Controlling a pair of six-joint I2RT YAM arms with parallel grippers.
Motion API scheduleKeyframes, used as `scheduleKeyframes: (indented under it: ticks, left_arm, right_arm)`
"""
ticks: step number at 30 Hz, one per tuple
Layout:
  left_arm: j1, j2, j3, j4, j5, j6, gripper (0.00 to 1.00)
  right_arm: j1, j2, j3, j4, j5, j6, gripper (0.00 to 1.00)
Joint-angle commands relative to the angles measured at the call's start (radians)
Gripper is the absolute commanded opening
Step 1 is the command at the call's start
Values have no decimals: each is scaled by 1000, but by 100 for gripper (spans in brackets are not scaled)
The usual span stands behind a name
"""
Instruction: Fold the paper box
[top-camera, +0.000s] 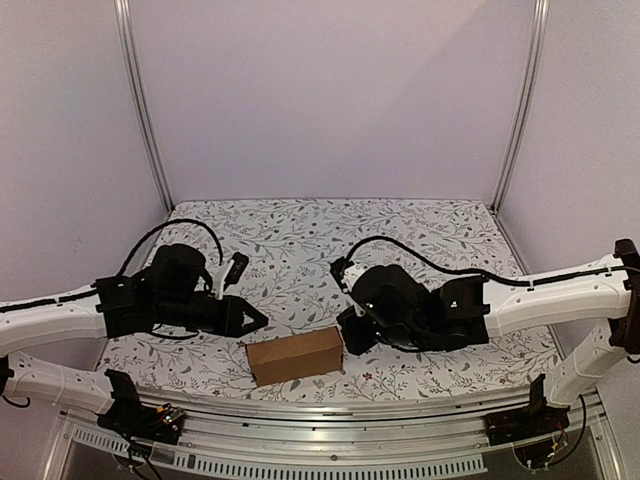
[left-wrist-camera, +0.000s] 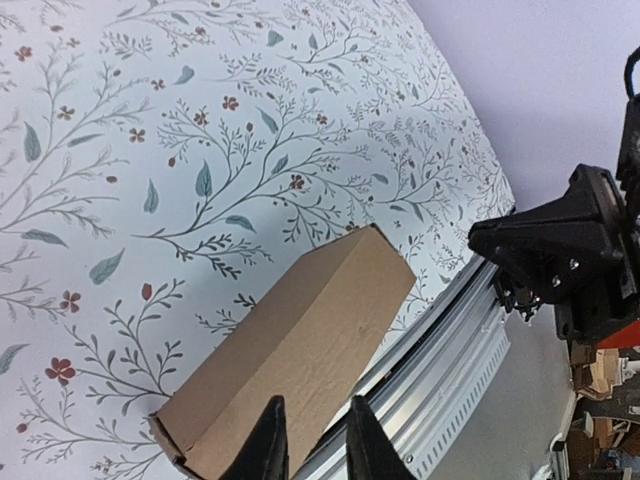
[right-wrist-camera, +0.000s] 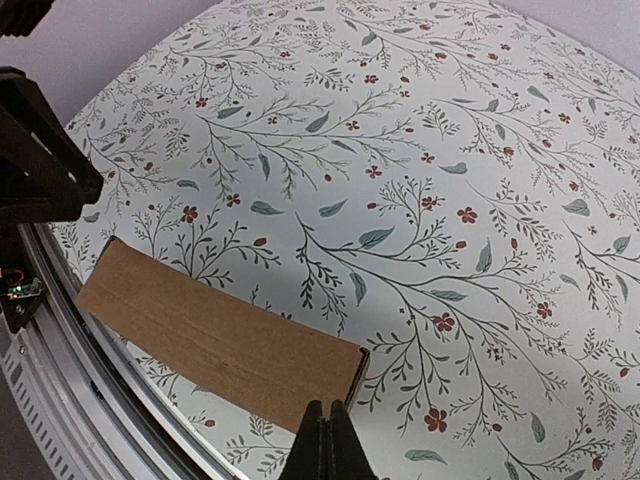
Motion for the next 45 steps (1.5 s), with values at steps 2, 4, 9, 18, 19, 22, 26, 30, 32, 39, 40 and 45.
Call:
scheduleKeyframes:
  ticks: [2,4,9,18,19,22,26,30,32,39,40,45]
  left_arm:
    - [51,-12,99,-155,-80,106,16]
    - [74,13,112,-161,-86,117,5]
    - [115,88,98,-109,-87,113,0]
    - [128,267,70,1,26,94,0]
    - [128,279,69,1,36,93,0]
    - [128,302,58,18,62,86,0]
    - [128,307,47,25,80,74,0]
    - [127,300,39,24,101,68,0]
    - [127,296,39,23,114,67,0]
    - [128,289,21,61,122,38,0]
    - [128,290,18,68,121,33,0]
    - [128,294,23,86,122,23,0]
  right_arm:
    - [44,-62,-54,-27,-39,42,0]
    - [67,-60,-75,-29,-45,69,0]
    - [104,-37,-137,-27,-48,182,0]
    - [104,124,-124,75,-77,259,0]
    - [104,144,-113,85,-79,254,0]
    - [95,200,-85,116,-95,248,0]
    - [73,235,-59,157,-87,239,0]
    - [28,270,-41,206,-96,245,0]
    - [6,286,-29,231,-87,250,0]
    - [-78,353,60,260,-57,214,0]
    - [-93,362,78,284,-57,202,0]
    - [-153,443,165,316,-106,172,0]
